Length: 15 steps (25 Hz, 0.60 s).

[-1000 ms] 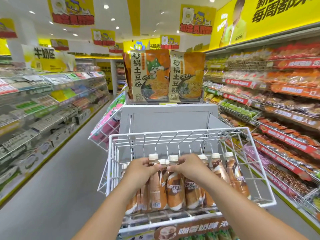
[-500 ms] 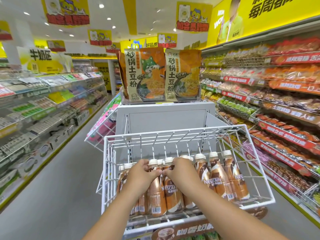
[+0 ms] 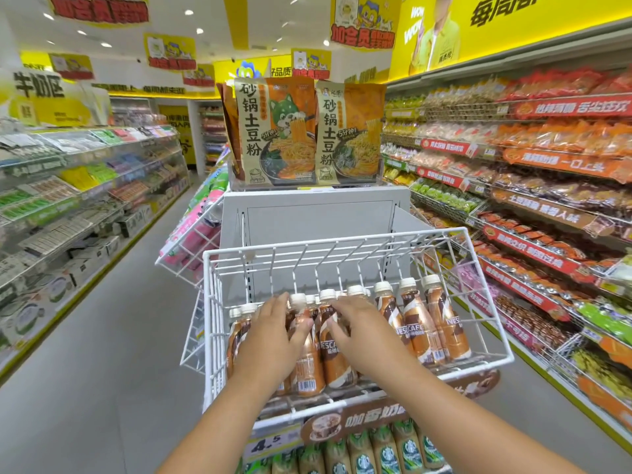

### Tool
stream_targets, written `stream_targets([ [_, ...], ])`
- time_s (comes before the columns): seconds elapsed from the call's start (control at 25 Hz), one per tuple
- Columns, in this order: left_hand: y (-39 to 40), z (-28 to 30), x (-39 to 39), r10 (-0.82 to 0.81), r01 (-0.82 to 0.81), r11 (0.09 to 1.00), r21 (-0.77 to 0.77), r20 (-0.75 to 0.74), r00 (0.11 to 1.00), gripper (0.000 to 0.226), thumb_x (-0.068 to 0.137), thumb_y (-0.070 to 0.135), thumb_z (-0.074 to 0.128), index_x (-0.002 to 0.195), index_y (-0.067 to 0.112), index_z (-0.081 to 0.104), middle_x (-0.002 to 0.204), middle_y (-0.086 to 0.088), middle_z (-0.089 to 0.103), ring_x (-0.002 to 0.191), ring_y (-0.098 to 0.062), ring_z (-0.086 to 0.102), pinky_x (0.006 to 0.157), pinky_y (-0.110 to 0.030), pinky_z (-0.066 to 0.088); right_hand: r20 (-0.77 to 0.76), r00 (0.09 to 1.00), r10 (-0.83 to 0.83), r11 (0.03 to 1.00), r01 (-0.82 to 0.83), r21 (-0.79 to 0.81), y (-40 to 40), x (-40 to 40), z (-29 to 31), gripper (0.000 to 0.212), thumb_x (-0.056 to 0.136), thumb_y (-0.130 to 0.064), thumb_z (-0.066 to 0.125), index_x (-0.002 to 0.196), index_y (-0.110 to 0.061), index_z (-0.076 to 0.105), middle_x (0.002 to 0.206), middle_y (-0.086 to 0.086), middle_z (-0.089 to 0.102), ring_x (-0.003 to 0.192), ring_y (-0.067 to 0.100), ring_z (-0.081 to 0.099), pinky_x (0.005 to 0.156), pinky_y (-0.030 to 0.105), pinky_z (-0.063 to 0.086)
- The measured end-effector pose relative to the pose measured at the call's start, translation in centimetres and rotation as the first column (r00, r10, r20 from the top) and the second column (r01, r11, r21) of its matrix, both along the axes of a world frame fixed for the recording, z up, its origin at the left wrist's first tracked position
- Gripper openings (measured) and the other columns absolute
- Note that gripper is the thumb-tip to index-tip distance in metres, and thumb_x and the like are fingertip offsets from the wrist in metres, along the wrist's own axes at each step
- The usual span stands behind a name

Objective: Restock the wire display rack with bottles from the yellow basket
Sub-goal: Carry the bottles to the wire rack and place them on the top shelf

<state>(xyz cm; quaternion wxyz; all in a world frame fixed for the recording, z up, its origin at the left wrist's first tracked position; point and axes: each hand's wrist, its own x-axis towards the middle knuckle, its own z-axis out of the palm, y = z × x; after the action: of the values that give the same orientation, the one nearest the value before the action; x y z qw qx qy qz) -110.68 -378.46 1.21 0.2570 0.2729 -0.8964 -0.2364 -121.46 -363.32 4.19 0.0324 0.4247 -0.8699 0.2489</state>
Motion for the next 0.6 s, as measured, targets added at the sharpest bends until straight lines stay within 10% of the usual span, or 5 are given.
stream_targets([
  [0.32,0.8,-2.5,3.0,-0.086,0.154,0.907,-0.391,0.186,0.979,0.074,0.099,0.067,0.029,0.162,0.034,0.007,0.170,0.002,-0.011,0.156,-0.023,-0.015,0.123,-0.044,-0.004,-0.173,0.982,-0.082,0.975,0.115,0.190,3.5,2.8,-3.4,0.073,0.101,-0.069,0.027,0.164,-0.034,0.010,0.173,-0.007,-0.003,0.159,0.019,-0.012,0.125,0.040,0.001],
  [0.6,5.8,-2.8,5.4,-0.010,0.154,0.874,-0.460,0.299,0.954,0.079,0.095,0.074,0.004,0.161,0.032,0.000,0.167,-0.002,-0.021,0.154,-0.026,-0.021,0.127,-0.050,-0.002,-0.204,0.969,-0.139,0.957,0.185,0.224,9.5,4.6,-3.8,0.080,0.097,-0.073,0.010,0.165,-0.030,0.005,0.173,-0.004,-0.007,0.158,0.022,-0.014,0.129,0.046,0.000],
])
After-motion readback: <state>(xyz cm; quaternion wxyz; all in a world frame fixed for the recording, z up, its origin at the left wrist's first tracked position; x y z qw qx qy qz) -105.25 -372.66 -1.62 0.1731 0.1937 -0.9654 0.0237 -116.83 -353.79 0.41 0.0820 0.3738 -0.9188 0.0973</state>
